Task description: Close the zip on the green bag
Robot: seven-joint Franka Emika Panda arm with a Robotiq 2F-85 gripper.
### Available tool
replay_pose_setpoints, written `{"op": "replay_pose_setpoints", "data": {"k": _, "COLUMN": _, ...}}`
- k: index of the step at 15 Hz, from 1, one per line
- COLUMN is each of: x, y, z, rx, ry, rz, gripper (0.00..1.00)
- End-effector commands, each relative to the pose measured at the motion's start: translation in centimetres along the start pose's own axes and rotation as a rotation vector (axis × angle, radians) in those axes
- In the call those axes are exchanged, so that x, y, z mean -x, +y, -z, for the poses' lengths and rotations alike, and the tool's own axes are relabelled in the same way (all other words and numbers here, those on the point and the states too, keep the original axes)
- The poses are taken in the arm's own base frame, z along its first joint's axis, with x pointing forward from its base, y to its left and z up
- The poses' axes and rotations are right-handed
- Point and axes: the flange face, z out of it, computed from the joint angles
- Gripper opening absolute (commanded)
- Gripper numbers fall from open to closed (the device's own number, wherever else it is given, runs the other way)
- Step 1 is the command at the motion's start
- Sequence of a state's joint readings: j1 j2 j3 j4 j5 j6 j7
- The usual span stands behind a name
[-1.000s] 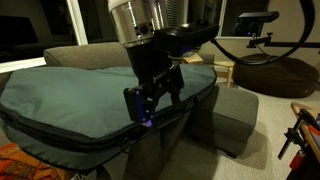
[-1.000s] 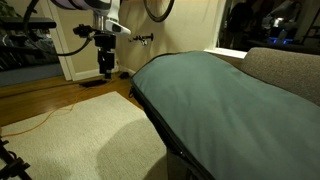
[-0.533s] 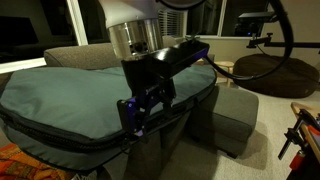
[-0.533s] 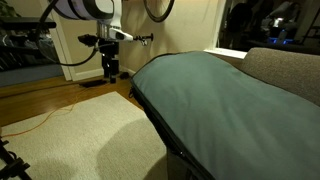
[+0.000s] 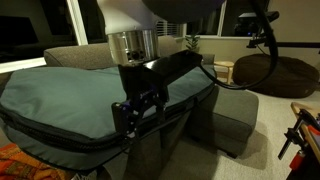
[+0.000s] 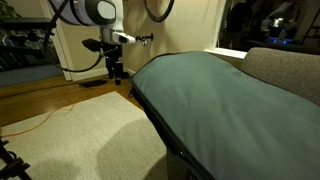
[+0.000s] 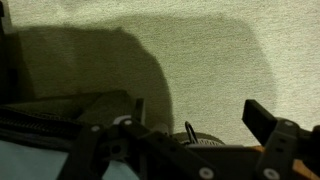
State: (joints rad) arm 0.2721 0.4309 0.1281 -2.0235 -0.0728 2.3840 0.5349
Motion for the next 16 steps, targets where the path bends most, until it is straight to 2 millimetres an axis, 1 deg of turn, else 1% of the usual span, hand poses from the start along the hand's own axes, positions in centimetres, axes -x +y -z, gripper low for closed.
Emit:
{"op": "replay_pose_setpoints", "data": {"k": 1, "x": -0.1, "y": 0.0, "z": 0.1, "rx": 0.001, "ry": 0.001, "rz": 0.000, "gripper": 1.00}}
{"op": "replay_pose_setpoints", "data": {"k": 5, "x": -0.1, "y": 0.0, "z": 0.1, "rx": 0.001, "ry": 0.002, "rz": 0.000, "gripper": 1.00}}
{"op": "replay_pose_setpoints", "data": {"k": 7, "x": -1.0, "y": -0.1, "z": -1.7, "rx": -0.014, "ry": -0.033, "rz": 0.017, "gripper": 1.00}}
{"op": "replay_pose_setpoints", "data": {"k": 10, "x": -2.8, "y": 0.3, "z": -4.0, "rx": -0.040, "ry": -0.062, "rz": 0.022, "gripper": 1.00}}
{"op": "replay_pose_setpoints", "data": {"k": 13, "x": -4.8, "y": 0.8, "z": -6.0, "rx": -0.050, "ry": -0.079, "rz": 0.017, "gripper": 1.00}}
{"op": "replay_pose_setpoints", "data": {"k": 16, "x": -6.7, "y": 1.1, "z": -7.6, "rx": -0.061, "ry": -0.089, "rz": 0.010, "gripper": 1.00}}
